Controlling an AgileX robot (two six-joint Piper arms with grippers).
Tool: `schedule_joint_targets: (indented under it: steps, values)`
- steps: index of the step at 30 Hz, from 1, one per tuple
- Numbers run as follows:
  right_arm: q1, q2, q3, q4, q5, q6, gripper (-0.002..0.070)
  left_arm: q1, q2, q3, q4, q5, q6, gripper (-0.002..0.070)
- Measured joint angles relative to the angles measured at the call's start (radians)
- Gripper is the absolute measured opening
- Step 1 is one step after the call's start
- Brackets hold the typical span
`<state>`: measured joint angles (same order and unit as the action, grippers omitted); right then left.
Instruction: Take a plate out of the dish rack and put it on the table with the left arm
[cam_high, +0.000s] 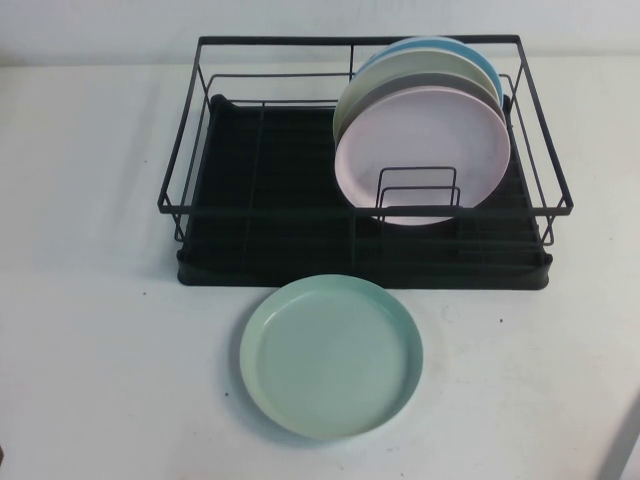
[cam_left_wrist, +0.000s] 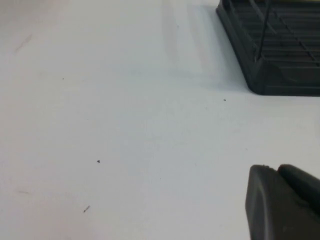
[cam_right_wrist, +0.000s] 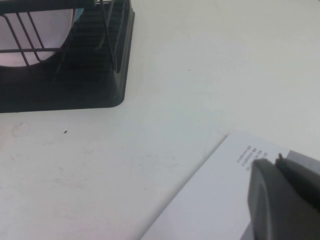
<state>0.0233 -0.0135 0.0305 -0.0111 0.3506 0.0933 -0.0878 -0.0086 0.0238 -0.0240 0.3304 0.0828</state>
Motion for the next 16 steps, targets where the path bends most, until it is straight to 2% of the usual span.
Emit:
schedule_joint_targets:
  steps: [16]
  values:
    - [0.000,0.000,0.000,0.002,0.000,0.000,-0.0021,0.000,0.000,0.000,0.002,0.015,0.000,-0.0001]
